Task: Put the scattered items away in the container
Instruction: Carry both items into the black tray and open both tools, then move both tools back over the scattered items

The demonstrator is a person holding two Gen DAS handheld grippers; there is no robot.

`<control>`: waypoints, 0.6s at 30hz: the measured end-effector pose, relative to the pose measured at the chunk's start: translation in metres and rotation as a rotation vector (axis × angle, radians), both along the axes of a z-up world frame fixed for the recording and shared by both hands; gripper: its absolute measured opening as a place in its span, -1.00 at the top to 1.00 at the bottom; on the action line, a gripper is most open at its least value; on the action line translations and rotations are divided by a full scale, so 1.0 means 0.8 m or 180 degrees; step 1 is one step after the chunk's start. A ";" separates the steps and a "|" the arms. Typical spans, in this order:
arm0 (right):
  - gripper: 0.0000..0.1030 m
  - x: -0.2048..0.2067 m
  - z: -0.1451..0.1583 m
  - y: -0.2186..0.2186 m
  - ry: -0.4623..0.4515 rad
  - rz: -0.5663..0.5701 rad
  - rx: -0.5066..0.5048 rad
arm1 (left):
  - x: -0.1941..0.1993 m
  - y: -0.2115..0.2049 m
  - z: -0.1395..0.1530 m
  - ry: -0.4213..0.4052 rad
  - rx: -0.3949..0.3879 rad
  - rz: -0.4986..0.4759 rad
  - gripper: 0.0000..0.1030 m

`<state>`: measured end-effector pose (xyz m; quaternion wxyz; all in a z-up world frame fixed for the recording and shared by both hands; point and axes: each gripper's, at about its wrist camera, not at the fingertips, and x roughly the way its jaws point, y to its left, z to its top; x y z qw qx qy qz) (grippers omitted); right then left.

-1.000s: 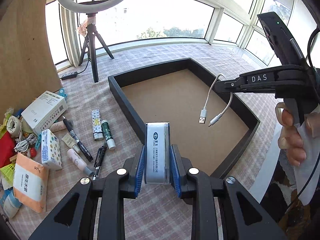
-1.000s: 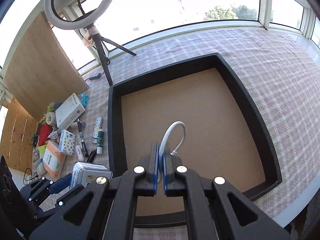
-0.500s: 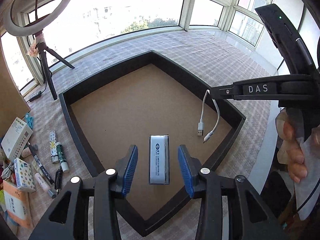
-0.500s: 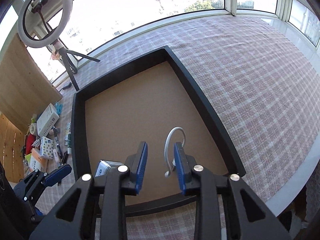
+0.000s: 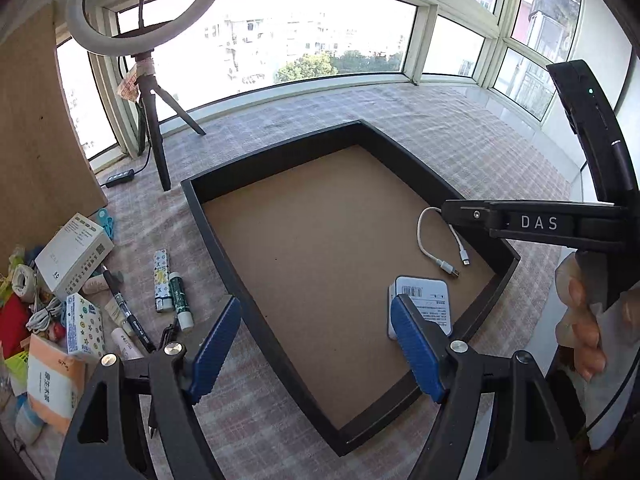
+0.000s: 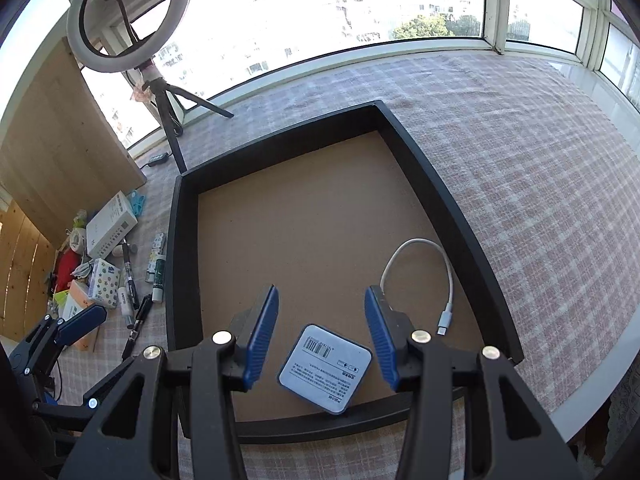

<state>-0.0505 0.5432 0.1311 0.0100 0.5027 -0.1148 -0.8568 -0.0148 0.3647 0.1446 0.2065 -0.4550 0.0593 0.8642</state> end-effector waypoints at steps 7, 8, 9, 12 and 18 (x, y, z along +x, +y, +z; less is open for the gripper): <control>0.14 -0.017 0.002 -0.077 0.0034 0.0434 -0.0075 | 0.001 -0.098 0.001 -0.0021 0.0031 0.0528 -0.47; 0.14 -0.020 0.002 -0.091 0.0036 0.0512 -0.0078 | 0.002 -0.114 0.000 -0.0022 0.0018 0.0616 -0.47; 0.14 -0.023 0.003 -0.106 0.0038 0.0583 -0.0076 | 0.003 -0.131 0.000 -0.0023 -0.0001 0.0706 -0.47; 0.14 -0.032 0.004 -0.150 0.0039 0.0802 -0.0090 | 0.006 -0.184 -0.003 -0.0040 -0.0024 0.0995 -0.47; 0.14 -0.051 0.003 -0.247 0.0008 0.1223 -0.0105 | 0.023 -0.296 -0.020 -0.0159 0.0005 0.1606 -0.47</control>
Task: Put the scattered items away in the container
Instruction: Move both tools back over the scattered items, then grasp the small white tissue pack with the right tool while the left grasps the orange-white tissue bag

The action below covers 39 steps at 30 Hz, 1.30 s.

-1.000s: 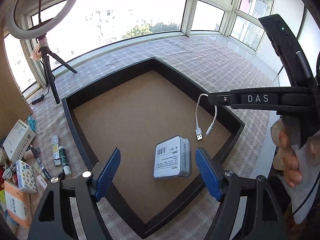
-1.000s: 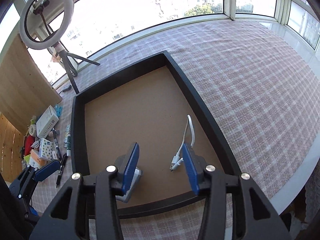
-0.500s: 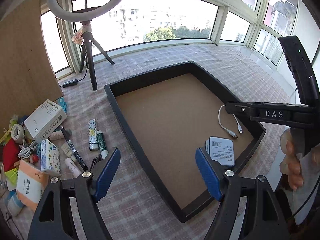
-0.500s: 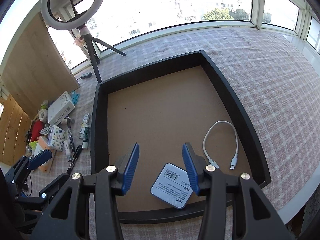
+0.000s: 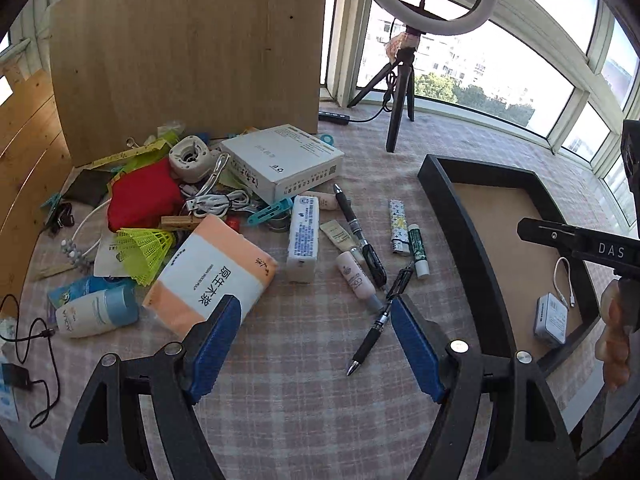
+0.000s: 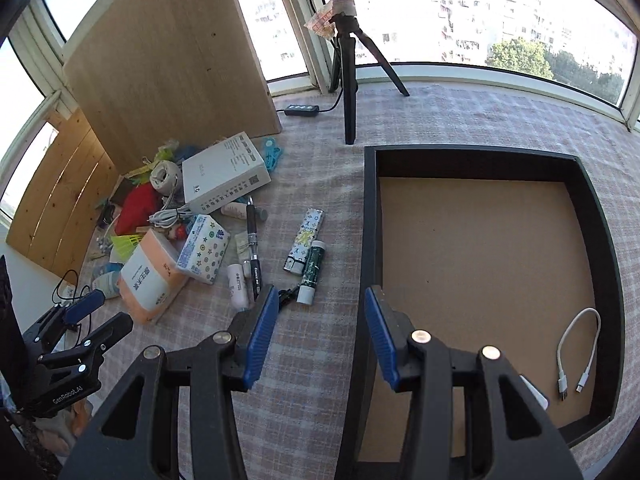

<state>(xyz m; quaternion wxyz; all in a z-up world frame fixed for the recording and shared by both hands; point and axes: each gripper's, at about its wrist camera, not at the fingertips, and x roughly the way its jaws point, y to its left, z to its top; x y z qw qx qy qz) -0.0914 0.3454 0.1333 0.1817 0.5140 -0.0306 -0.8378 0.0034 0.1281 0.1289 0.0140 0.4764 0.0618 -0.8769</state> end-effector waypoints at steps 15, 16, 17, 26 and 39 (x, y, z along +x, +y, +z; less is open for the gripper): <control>0.13 -0.051 -0.045 -0.177 -0.0444 0.0515 -0.0008 | 0.027 -0.130 -0.056 -0.0267 0.0368 0.0570 -0.47; 0.12 -0.056 -0.049 -0.185 -0.0472 0.0508 0.0022 | 0.025 -0.129 -0.057 -0.0278 0.0378 0.0552 -0.47; 0.12 -0.059 -0.053 -0.191 -0.0499 0.0508 0.0039 | 0.023 -0.128 -0.059 -0.0283 0.0348 0.0518 -0.47; 0.00 -0.089 -0.083 -0.209 -0.0841 0.0383 0.0044 | 0.002 -0.083 -0.055 -0.0198 -0.0553 -0.0341 -0.55; 0.00 -0.109 -0.108 -0.223 -0.1024 0.0308 0.0127 | -0.050 -0.041 -0.093 -0.0351 -0.1130 -0.0850 -0.70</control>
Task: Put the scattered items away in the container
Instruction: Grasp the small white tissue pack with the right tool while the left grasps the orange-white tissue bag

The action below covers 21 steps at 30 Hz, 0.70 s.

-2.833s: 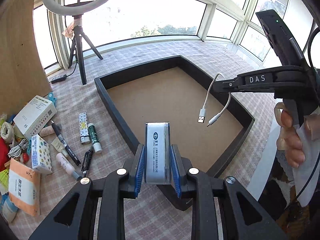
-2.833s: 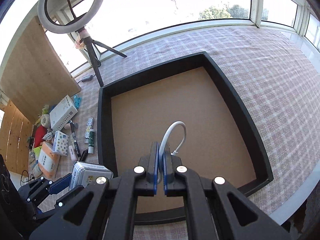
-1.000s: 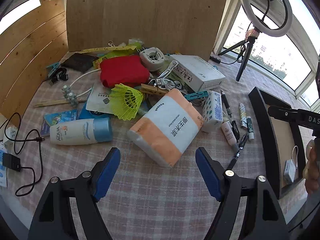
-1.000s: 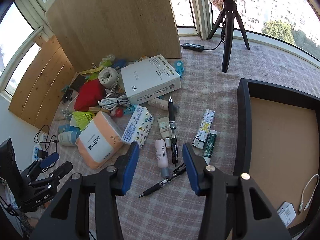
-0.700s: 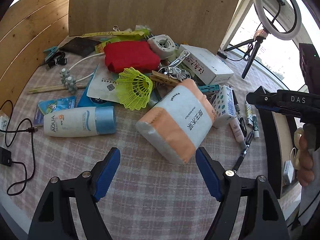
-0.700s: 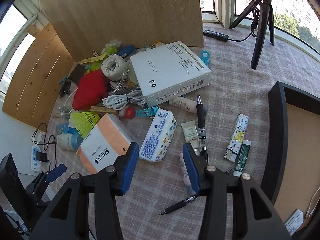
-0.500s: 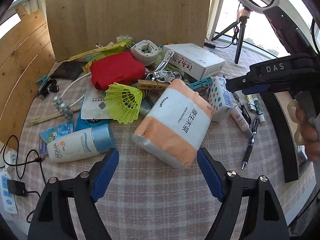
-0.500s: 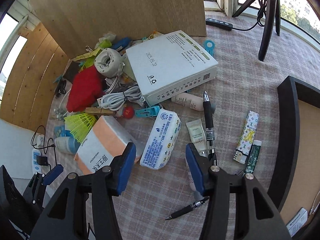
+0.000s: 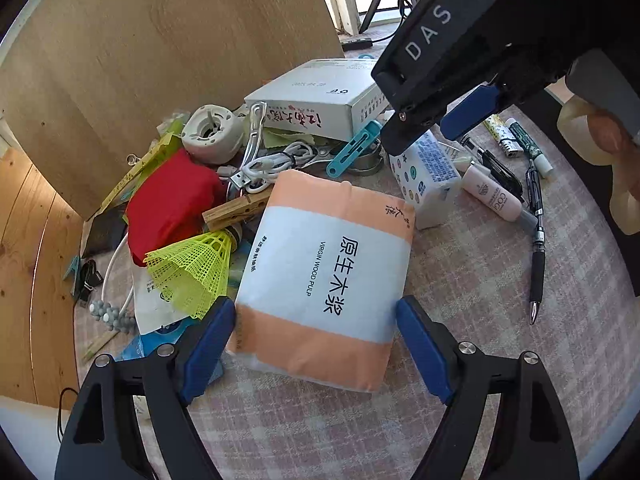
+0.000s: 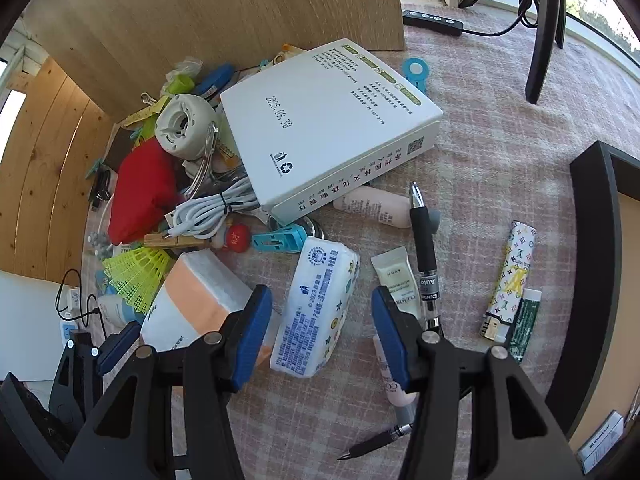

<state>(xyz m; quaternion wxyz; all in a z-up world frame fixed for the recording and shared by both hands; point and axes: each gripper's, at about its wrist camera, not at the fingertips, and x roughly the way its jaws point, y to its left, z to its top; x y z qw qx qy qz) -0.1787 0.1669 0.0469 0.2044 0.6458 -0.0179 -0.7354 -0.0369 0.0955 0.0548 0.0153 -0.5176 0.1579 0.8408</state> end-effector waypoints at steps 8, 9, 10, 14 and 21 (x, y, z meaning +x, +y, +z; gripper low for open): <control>0.45 0.002 -0.012 -0.001 -0.0023 0.0035 0.0078 | -0.014 -0.005 -0.013 -0.0037 0.0115 0.0063 -0.67; 0.47 0.003 -0.012 0.000 -0.0021 0.0040 0.0069 | -0.013 -0.006 -0.013 -0.0021 0.0132 0.0067 -0.66; 0.48 0.003 -0.012 0.002 -0.0025 0.0041 0.0059 | -0.012 -0.007 -0.012 -0.0005 0.0146 0.0071 -0.64; 0.51 0.007 -0.005 0.012 0.0000 0.0030 0.0022 | -0.008 -0.009 -0.008 0.0016 0.0240 0.0087 -0.55; 0.51 0.017 0.019 0.046 0.0084 -0.0023 -0.0117 | 0.005 -0.006 0.006 0.0049 0.0447 0.0178 -0.47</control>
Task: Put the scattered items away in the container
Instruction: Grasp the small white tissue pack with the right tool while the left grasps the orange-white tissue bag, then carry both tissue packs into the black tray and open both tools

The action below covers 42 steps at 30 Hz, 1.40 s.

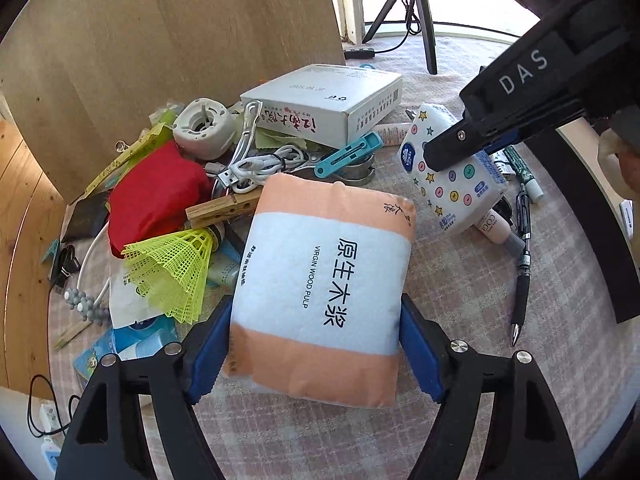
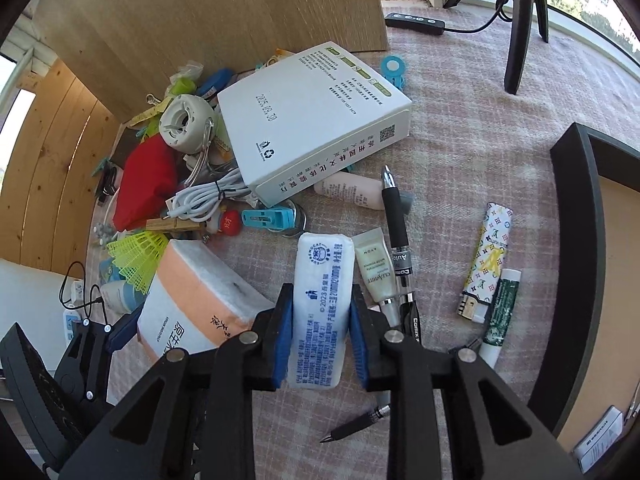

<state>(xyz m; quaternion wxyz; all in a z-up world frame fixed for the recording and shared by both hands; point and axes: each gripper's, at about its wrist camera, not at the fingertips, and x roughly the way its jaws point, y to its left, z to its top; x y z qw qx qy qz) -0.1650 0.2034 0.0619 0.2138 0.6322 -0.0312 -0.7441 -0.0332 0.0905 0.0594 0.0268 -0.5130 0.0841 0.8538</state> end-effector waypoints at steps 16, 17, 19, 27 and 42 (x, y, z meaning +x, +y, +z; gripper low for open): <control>0.51 0.023 0.065 0.134 0.0334 -0.0367 -0.0035 | 0.000 0.064 0.065 0.0165 0.0322 -0.0127 -0.47; 0.51 0.025 0.068 0.150 0.0357 -0.0420 -0.0010 | -0.003 0.075 0.068 0.0166 0.0357 -0.0169 -0.47; 0.51 0.027 0.074 0.184 0.0399 -0.0534 0.0046 | -0.008 0.101 0.072 0.0177 0.0403 -0.0255 -0.47; 0.51 0.029 0.086 0.317 0.0480 -0.0967 0.0356 | -0.039 0.219 0.088 0.0205 0.0552 -0.0630 -0.47; 0.41 0.002 0.080 0.480 0.0558 -0.1386 0.0590 | -0.071 0.411 0.096 0.0168 0.0584 -0.1156 -0.62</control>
